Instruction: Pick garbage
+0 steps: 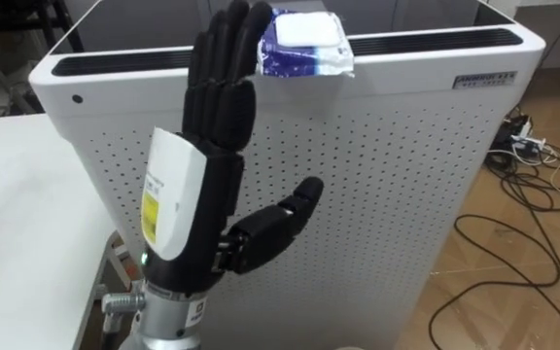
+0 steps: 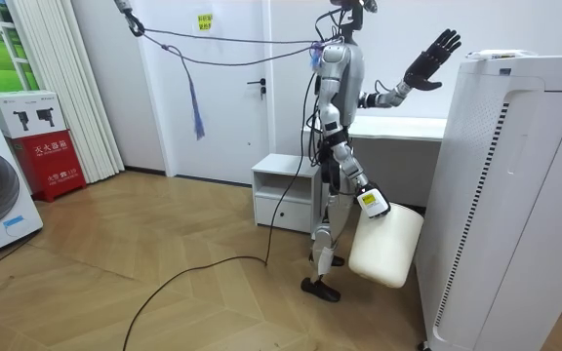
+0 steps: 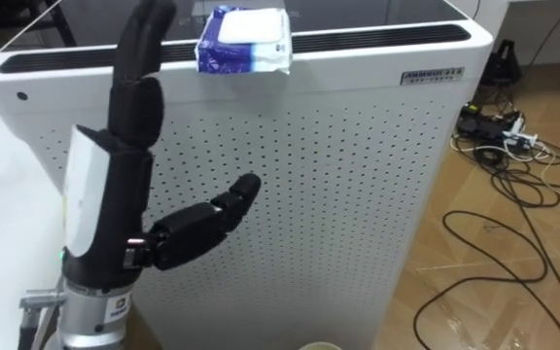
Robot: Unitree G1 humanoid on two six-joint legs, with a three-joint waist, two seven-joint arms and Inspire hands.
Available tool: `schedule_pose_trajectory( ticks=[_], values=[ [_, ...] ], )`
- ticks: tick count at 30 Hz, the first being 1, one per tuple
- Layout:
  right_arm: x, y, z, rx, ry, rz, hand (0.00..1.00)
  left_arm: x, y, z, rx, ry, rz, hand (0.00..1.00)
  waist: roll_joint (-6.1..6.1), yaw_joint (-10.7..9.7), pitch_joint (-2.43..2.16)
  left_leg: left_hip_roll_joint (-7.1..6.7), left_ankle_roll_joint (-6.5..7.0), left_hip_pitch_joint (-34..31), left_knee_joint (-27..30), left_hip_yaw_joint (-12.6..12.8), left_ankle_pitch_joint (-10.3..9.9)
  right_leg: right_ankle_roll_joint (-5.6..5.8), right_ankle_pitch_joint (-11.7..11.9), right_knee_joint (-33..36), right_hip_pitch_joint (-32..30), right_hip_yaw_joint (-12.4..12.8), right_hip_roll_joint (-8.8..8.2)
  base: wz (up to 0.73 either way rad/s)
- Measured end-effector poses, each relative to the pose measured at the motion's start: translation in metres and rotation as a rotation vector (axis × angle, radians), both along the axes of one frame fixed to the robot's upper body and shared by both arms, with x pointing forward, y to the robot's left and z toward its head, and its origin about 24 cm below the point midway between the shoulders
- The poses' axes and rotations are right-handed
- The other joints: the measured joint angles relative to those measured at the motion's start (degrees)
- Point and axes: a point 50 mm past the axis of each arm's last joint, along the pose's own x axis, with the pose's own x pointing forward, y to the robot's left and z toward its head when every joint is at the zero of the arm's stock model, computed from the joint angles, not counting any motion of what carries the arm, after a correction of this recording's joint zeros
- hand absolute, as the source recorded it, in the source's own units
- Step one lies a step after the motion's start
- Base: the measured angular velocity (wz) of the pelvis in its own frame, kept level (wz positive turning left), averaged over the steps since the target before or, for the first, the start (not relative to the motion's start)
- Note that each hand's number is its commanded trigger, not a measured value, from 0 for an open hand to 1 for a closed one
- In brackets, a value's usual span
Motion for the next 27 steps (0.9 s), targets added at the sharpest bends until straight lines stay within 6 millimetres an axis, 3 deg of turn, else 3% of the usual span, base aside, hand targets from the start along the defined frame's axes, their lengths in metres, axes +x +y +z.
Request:
schedule_pose_trajectory(
  ticks=[5, 7, 14, 24, 27],
  values=[
    [0.006, -0.003, 0.002, -0.005, -0.007, 0.028, 1.00, 0.005, -0.005, 0.007, 0.044, -0.020, -0.018, 0.00, 1.46, 0.0, 0.28, 0.08, 0.04, 0.3, -0.6, 0.6, 0.0, 0.00, 0.0, 0.0, 0.0, 0.2, 0.00, -0.06],
    [0.006, -0.004, 0.003, -0.002, -0.007, 0.035, 1.00, 0.007, -0.006, 0.008, 0.057, -0.018, -0.018, 0.00, 2.09, -0.3, 0.07, 0.08, 0.04, 0.4, -0.8, 1.1, 0.0, 0.00, 0.0, 0.0, -0.1, 0.5, 0.00, -0.07],
    [0.008, -0.006, 0.005, -0.005, -0.012, 0.043, 1.00, 0.012, -0.007, 0.016, 0.099, -0.033, -0.023, 0.00, 2.17, -1.0, 0.01, 0.04, 0.04, 0.4, -0.8, 1.2, 0.0, 0.00, 0.0, 0.0, -0.3, 0.8, -0.08, -0.03],
    [0.015, -0.012, 0.010, -0.035, -0.025, 0.050, 1.00, 0.016, 0.004, 0.015, 0.180, -0.034, 0.032, 0.00, 3.50, -1.1, -0.86, 0.07, 0.05, 0.4, -0.6, 1.3, 0.0, 0.00, 0.0, 0.3, -0.3, 0.5, -0.03, 0.00],
    [0.015, -0.012, 0.010, -0.048, -0.023, 0.058, 1.00, 0.020, 0.008, 0.020, 0.187, -0.055, 0.061, 0.00, 3.55, -0.8, -0.90, 0.05, 0.05, 0.5, -0.6, 1.3, 0.0, 0.01, 0.0, 0.5, -0.3, 0.5, -0.10, 0.00]
  ],
)
